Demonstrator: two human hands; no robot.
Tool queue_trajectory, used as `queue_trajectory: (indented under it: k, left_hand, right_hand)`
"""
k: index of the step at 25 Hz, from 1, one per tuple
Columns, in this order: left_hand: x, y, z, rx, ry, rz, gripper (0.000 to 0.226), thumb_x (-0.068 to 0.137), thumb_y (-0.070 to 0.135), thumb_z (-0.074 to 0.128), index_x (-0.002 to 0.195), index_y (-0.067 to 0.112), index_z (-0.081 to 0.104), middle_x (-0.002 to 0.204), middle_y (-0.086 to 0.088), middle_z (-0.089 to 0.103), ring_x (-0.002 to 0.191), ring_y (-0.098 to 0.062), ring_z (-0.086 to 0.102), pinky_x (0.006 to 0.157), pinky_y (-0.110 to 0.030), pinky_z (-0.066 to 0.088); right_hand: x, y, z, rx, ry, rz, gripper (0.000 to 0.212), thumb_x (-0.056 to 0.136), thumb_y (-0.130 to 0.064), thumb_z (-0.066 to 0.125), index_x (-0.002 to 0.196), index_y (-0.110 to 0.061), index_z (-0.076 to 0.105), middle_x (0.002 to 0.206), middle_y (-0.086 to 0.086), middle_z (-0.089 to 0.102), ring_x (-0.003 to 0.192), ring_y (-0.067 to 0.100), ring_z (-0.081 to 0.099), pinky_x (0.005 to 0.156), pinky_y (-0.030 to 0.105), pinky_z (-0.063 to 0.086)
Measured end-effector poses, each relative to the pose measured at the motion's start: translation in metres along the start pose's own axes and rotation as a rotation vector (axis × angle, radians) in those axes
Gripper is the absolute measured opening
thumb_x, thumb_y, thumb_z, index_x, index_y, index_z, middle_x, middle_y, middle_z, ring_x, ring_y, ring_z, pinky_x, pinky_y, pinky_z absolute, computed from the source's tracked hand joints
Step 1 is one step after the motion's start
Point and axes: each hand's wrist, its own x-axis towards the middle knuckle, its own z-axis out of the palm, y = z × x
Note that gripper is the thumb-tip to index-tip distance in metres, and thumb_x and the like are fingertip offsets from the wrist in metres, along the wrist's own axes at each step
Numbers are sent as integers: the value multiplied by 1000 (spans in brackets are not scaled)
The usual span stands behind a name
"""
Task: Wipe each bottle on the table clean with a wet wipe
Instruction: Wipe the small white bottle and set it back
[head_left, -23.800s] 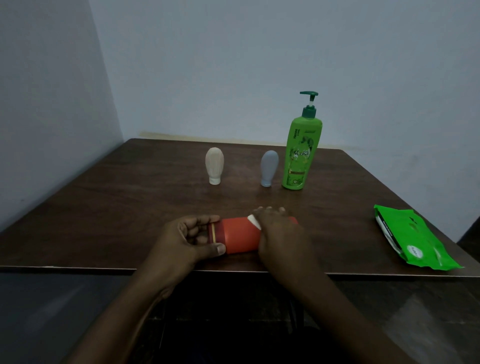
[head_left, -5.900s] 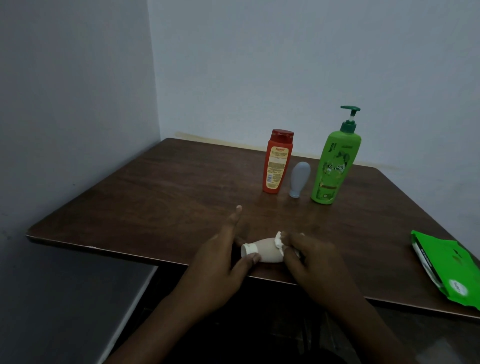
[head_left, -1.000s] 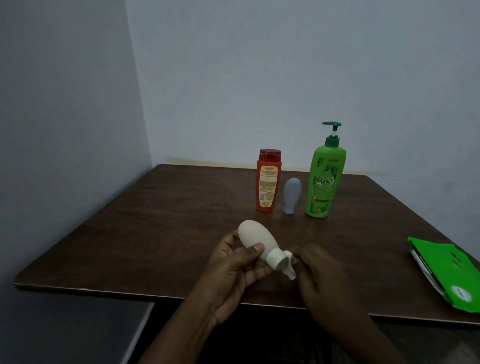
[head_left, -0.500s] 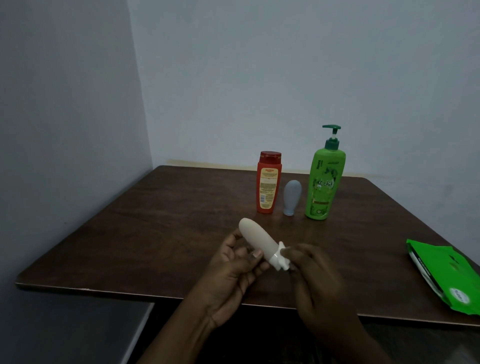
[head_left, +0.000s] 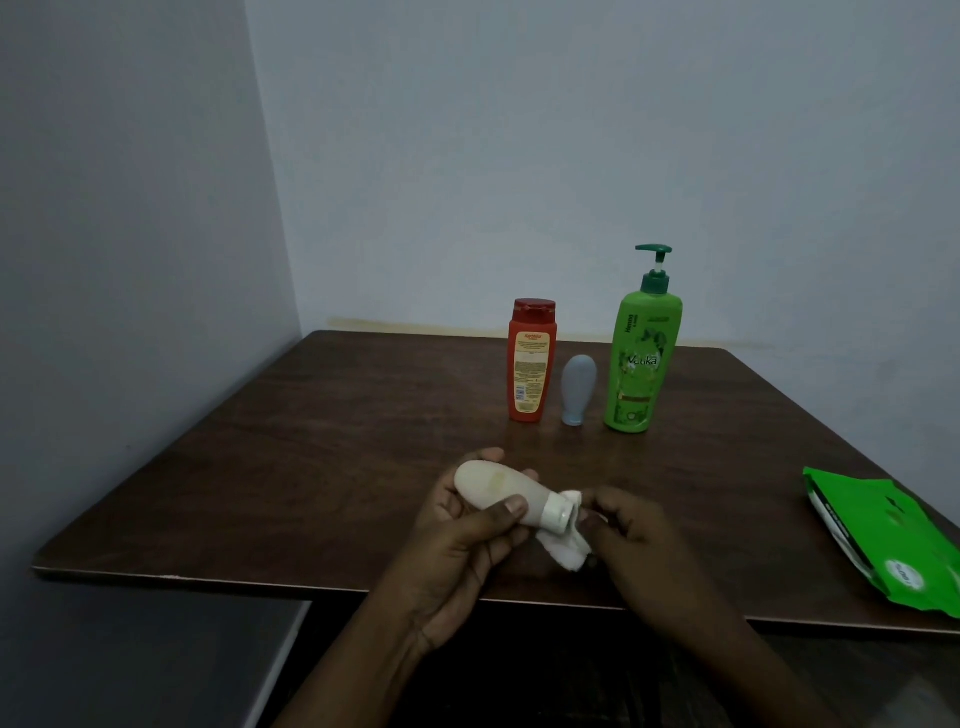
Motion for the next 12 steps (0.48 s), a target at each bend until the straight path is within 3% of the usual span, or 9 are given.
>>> queue_trajectory:
  k: [2,4,6,8,10,11,12]
  left_hand:
    - [1,0,-2,-2,-3,-1,61,76,-10,68,134,8,57,126,-25,71,121,-32,69,97,-45,57]
    - [2,-1,-3,24,-17,-7,61,78,-8,69,135,10,57,125,-24,71,120,-32,69,99,-45,56]
    - [3,-2,-2,21,-26,4,61,78,-7,69,135,10,56,126,-23,71,121,-33,69,100,-46,54]
    - [3,-1,-1,-11,-23,8,60,79,-7,67,135,10,55,126,-24,71,120,-33,69,99,-45,55]
    - [5,1,-2,-80,-6,-6,57,82,-6,65,136,7,54,128,-27,69,119,-36,69,95,-44,59]
    - [6,2,-2,-119,12,-18,57,82,-5,65,137,3,53,128,-29,68,118,-38,69,92,-44,61]
    - [7,3,-2,-156,34,-30,58,81,-5,65,138,-1,52,128,-31,67,115,-39,70,89,-44,63]
  right_hand:
    - [-4,-1,1,-76,140,-40,28,99,-8,52,101,-28,71,92,-12,73,87,3,66,73,15,49]
    - [-11,-4,2,-341,288,-316,30,94,-4,51,109,-23,68,102,-14,68,98,0,62,84,16,48]
    - [-13,-6,6,-431,257,-468,36,88,2,52,112,-20,68,109,-11,66,105,0,59,90,14,45]
    - [-7,-8,7,-202,190,-237,30,96,-1,52,109,-21,70,103,-12,71,99,4,65,88,20,50]
    - [-1,-13,7,262,-12,167,25,98,-4,52,111,-14,71,100,0,76,95,16,72,90,37,56]
    - [0,-14,8,381,-79,290,24,99,-5,52,111,-11,72,100,5,77,95,22,73,90,43,57]
    - [-1,-15,7,390,-65,301,23,98,-5,53,109,-12,72,99,6,77,94,21,73,89,41,57]
